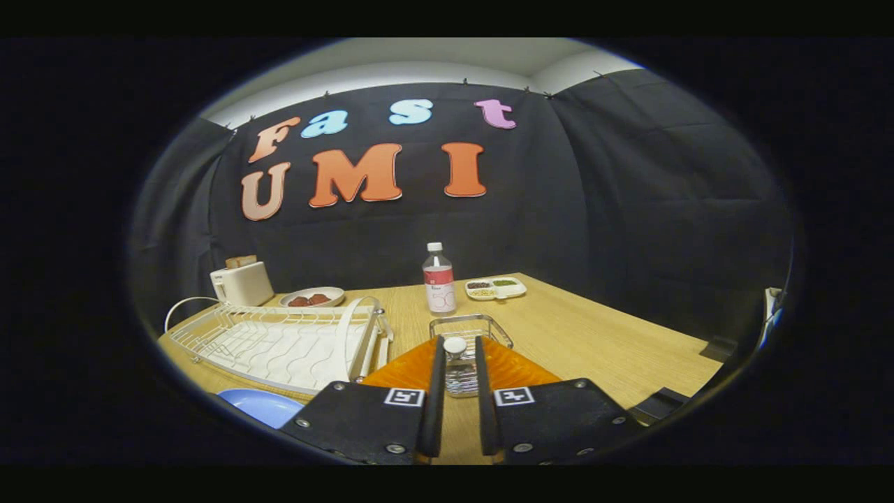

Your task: Take the plate from the dish rack, then take the spoon from the basket and place it into the plate.

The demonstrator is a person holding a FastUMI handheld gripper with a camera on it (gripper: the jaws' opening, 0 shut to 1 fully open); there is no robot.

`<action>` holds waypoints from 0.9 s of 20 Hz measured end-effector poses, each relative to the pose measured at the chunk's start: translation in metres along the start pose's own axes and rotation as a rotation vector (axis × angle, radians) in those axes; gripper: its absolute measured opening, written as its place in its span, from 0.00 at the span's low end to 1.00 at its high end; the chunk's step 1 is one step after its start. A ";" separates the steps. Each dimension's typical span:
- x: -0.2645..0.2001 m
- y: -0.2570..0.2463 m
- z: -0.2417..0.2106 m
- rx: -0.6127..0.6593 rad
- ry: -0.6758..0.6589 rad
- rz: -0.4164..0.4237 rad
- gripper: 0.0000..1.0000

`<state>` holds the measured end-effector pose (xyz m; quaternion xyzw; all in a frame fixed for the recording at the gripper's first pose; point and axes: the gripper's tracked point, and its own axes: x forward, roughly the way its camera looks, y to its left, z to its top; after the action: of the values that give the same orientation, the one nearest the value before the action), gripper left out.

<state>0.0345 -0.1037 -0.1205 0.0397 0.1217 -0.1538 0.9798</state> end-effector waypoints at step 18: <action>-0.092 0.030 0.081 -0.063 -0.159 0.094 0.05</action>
<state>-0.0225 -0.0576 -0.0179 0.0022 0.0462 -0.1066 0.9932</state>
